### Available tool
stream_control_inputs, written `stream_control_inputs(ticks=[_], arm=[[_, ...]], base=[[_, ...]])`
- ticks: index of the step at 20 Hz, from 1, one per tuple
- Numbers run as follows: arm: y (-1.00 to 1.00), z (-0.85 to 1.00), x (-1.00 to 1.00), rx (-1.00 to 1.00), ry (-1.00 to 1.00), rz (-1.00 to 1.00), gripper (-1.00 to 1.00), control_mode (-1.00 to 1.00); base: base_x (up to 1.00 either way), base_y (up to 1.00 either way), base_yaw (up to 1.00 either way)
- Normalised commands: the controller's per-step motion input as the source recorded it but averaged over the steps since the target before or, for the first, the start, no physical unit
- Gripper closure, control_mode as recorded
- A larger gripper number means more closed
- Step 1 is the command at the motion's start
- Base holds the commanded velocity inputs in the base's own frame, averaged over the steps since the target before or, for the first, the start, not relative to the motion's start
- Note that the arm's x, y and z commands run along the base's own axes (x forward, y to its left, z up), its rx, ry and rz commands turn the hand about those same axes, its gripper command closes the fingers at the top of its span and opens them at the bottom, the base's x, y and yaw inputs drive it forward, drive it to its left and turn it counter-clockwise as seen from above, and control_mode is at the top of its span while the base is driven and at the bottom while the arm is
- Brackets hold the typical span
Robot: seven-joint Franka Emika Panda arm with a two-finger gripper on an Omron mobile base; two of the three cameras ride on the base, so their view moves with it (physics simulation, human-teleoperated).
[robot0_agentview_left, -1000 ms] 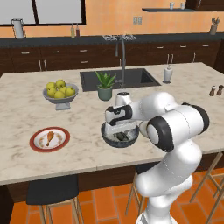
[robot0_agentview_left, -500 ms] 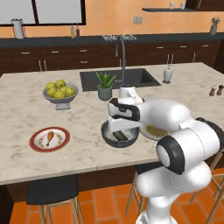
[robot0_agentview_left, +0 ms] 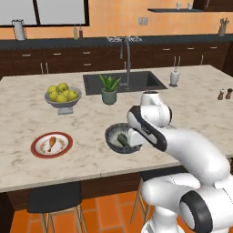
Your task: Pick the chicken drumstick and cucumber from their plates and place them in the bowl. Then put the bowl in the fridge.
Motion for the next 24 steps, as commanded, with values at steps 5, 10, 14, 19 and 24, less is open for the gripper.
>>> stream_control_inputs(ticks=[5,10,14,19,24], arm=[[0.0,0.06,-0.19,0.0,-0.01,0.0,-1.0,1.0],[0.0,0.0,0.0,0.0,0.0,0.0,-1.0,1.0],[0.0,0.0,0.0,0.0,0.0,0.0,-1.0,1.0],[0.0,0.0,0.0,0.0,0.0,0.0,-1.0,1.0],[0.0,0.0,0.0,0.0,0.0,0.0,-1.0,1.0]], base=[[-0.41,0.32,-0.01],[-0.19,1.0,-0.09],[0.0,1.0,-0.14],[0.4,0.99,-0.17],[1.0,0.13,-0.04]])
